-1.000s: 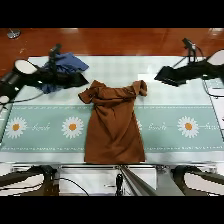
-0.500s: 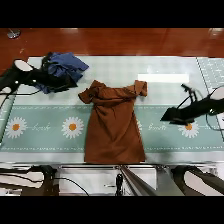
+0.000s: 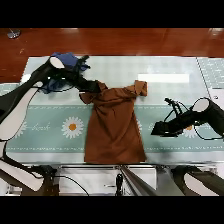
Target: Fold the shirts.
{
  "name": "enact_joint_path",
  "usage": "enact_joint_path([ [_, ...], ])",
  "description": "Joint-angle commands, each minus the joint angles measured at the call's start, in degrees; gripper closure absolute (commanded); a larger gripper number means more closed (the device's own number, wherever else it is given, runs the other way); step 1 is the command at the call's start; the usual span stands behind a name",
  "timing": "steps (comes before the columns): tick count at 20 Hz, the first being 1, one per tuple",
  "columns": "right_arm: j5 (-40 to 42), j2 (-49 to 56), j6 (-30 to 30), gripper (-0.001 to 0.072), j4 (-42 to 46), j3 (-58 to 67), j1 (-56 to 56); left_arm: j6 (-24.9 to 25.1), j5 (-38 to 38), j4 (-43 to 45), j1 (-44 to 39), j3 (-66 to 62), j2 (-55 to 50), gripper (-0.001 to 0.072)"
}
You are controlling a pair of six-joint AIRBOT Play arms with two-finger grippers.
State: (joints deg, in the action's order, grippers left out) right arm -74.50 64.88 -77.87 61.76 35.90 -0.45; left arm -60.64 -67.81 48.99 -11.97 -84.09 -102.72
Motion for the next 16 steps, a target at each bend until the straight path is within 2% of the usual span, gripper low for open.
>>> enact_joint_path([
  [1, 1.75, -0.04, -1.14, 0.0092, 0.07, -0.33, 2.08, -3.17, -3.80, 10.21, -4.28, -4.20, -2.51, 0.0004],
  [2, 1.64, -0.07, -1.14, 0.0092, 0.07, -0.33, 2.05, -4.28, -3.85, 11.41, -4.92, -4.83, -3.19, 0.0010],
  [3, 1.42, -0.04, -1.14, 0.0092, 0.07, -0.33, 2.08, -4.85, -3.80, 11.52, -5.31, -5.25, -3.67, 0.0152],
  [4, 1.29, -0.07, -1.14, 0.0092, 0.04, -0.33, 2.10, -5.01, -3.80, 11.54, -5.57, -5.68, -4.00, 0.0503],
  [5, 0.83, -0.04, -1.11, 0.0092, 0.07, -0.33, 2.10, -5.01, -3.78, 11.45, -5.70, -5.99, -4.09, 0.0666],
  [11, -1.22, -0.04, -0.59, 0.0092, -2.67, -3.76, 2.12, -5.22, -4.68, 11.45, -5.49, -8.41, -4.02, 0.0665],
  [13, -1.33, -0.04, 0.20, 0.0092, -3.08, -6.03, 2.69, -6.64, -4.70, 11.43, -5.49, -8.39, -4.02, 0.0666],
  [16, -0.31, 0.07, 0.09, 0.0092, -3.74, -7.56, 9.49, -7.02, -4.61, 10.51, -5.55, -8.39, -4.04, 0.0666],
])
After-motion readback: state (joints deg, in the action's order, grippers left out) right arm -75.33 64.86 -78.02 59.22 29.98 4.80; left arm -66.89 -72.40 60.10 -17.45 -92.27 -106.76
